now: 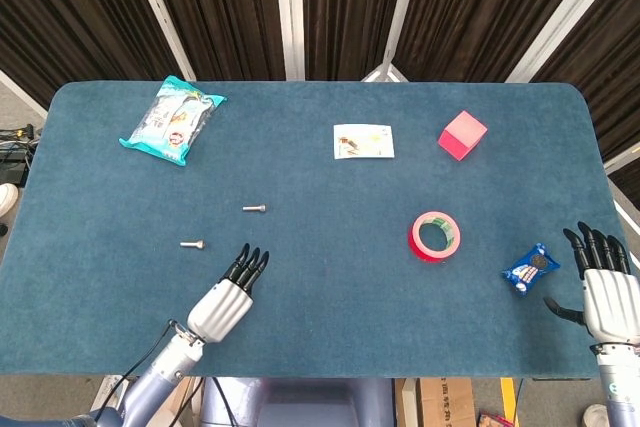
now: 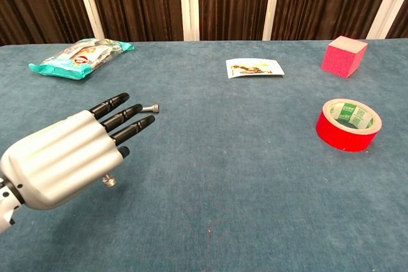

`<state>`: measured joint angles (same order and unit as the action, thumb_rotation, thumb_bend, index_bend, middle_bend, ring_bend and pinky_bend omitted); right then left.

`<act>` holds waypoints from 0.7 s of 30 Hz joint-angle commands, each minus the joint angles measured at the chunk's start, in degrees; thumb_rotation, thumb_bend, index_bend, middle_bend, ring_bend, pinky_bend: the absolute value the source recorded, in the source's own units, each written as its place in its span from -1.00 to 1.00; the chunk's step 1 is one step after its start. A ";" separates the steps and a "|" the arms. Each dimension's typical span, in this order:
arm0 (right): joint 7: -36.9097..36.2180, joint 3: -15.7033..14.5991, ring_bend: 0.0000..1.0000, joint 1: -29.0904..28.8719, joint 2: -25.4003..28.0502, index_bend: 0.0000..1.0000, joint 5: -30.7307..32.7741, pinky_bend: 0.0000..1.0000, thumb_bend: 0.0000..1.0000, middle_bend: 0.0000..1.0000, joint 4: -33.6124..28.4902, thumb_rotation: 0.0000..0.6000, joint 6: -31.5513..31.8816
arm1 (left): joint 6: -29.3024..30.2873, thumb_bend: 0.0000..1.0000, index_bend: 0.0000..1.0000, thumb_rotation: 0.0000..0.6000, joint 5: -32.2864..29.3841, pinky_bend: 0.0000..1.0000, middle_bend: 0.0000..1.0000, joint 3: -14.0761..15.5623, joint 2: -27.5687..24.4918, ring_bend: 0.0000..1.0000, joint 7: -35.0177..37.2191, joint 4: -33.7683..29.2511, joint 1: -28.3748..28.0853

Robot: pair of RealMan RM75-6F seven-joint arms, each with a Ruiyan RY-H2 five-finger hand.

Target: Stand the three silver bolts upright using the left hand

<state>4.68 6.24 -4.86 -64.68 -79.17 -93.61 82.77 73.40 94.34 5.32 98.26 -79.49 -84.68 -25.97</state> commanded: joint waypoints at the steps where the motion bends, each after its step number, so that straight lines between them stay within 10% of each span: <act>1: 0.11 -0.04 -1.00 -0.02 -0.07 -0.77 -0.09 -1.00 -1.00 -0.94 -0.01 1.00 0.03 | -0.33 0.18 0.15 1.00 1.09 -1.00 -0.99 0.13 0.24 -1.00 0.16 0.27 -0.12; 21: -0.08 0.10 -1.00 0.06 -0.04 -0.77 0.17 -1.00 -1.00 -0.94 -0.15 1.00 0.10 | -2.03 0.18 0.06 1.00 3.54 -1.00 -1.00 -0.56 1.14 -1.00 -1.77 1.72 1.06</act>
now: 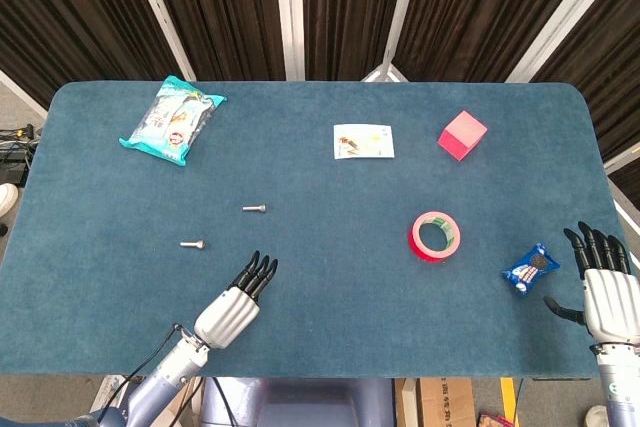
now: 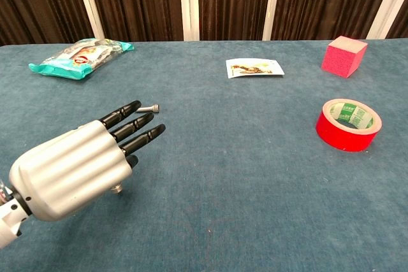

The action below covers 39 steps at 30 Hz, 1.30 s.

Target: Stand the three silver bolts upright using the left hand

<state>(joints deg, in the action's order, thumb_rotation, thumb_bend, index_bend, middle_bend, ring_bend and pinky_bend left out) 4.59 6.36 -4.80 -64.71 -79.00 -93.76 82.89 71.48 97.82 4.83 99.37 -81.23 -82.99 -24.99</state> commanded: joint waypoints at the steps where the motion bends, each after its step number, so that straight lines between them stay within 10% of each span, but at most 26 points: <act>1: 0.03 -0.02 -1.00 -0.01 -0.01 -0.77 0.00 -1.00 -1.00 -0.94 0.01 1.00 -0.04 | -0.18 0.18 0.04 1.00 0.07 -1.00 -1.00 -0.12 0.02 -1.00 -0.08 0.06 0.16; 27: 0.86 0.17 -1.00 0.03 -0.02 -0.77 1.02 -1.00 -1.00 -0.94 -0.64 1.00 -0.31 | -0.32 -0.09 -0.51 1.00 1.90 -1.00 -1.00 -1.60 -0.49 -1.00 -0.49 -1.61 1.38; 39: 2.04 0.06 -1.00 0.17 -0.52 -0.77 0.66 -1.00 -1.00 -0.94 -0.83 1.00 0.39 | 11.26 -0.17 -0.50 1.00 -4.51 -1.00 -1.00 -13.81 -7.76 -1.00 20.66 -9.97 3.97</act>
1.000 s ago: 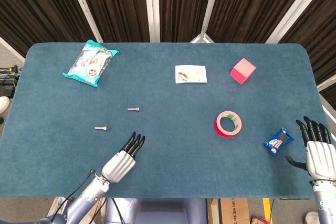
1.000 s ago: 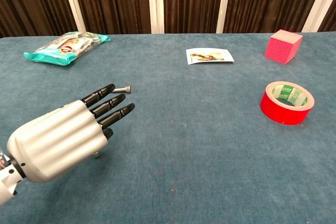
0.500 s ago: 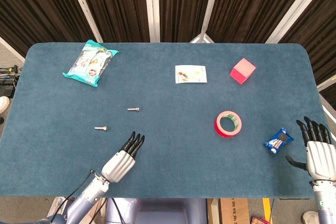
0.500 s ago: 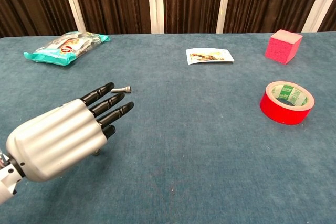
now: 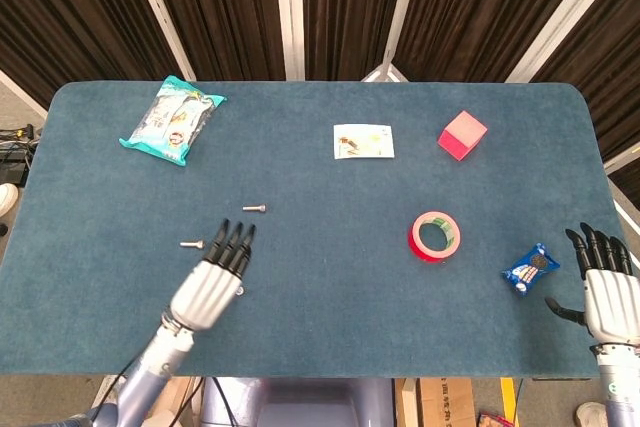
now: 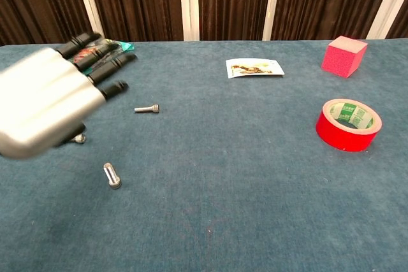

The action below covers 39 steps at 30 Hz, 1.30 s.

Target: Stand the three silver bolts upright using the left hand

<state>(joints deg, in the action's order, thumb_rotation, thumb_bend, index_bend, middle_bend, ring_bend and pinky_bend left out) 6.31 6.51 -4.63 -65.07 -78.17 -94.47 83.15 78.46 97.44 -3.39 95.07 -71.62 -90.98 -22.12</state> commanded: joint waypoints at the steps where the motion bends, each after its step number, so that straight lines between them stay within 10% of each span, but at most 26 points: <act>1: 0.64 -0.12 -1.00 0.00 -0.30 -0.77 -0.23 -1.00 -1.00 -0.94 -0.15 1.00 0.21 | 4.61 -0.18 -0.50 1.00 -5.11 -1.00 -1.00 -6.43 -4.18 -1.00 12.86 -1.76 1.26; 14: 2.71 -0.30 -1.00 -0.40 -1.33 -0.77 0.42 -1.00 -1.00 -0.94 0.08 1.00 -0.64 | -9.58 -0.33 -0.40 1.00 -40.40 -1.00 -1.00 -16.12 -10.17 -1.00 22.11 -8.77 -1.53; 39: 1.46 0.06 -1.00 -0.18 -0.67 -0.77 1.16 -1.00 -1.00 -0.94 -0.28 1.00 -0.69 | -9.45 -0.17 -0.12 1.00 -46.75 -1.00 -0.97 -10.87 -3.68 -1.00 24.79 1.78 -8.63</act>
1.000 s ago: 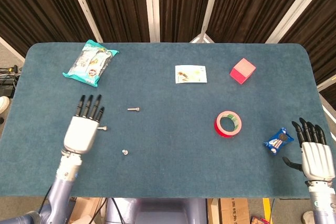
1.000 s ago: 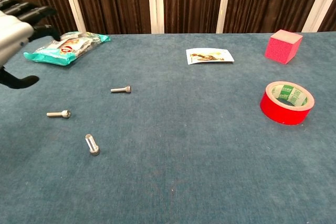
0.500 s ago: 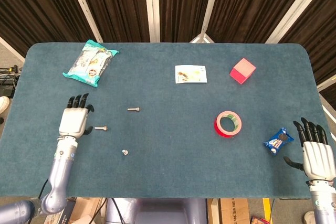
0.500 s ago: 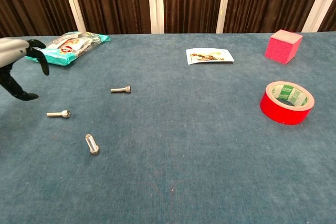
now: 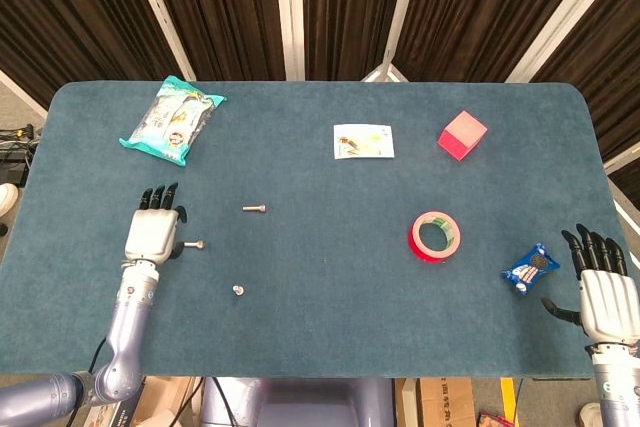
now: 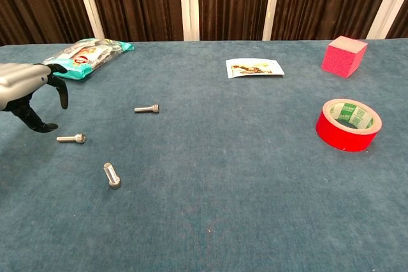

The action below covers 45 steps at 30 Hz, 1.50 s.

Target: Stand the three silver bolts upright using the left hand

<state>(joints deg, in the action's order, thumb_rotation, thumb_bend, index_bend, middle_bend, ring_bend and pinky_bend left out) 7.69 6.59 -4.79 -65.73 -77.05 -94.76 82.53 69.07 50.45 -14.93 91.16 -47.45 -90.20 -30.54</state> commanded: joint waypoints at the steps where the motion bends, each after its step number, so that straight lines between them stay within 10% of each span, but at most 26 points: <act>1: 0.18 -0.03 -1.00 -0.07 -0.06 -0.77 0.11 -1.00 -1.00 -0.94 0.01 1.00 -0.19 | -0.19 -0.16 -0.12 1.00 0.30 -1.00 -0.97 1.07 0.39 -1.00 0.92 1.70 -0.32; 45: 0.76 0.40 -1.00 -0.02 -0.69 -0.77 1.26 -1.00 -1.00 -0.94 -0.03 1.00 -0.05 | -1.10 -0.02 0.01 1.00 4.73 -1.00 -0.92 6.50 5.88 -1.00 5.88 12.89 -1.33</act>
<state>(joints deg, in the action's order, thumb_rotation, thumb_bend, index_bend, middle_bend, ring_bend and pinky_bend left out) 8.47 6.99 -4.82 -66.43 -75.79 -94.79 82.48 67.96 55.18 -8.45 97.02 -41.55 -77.33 -31.87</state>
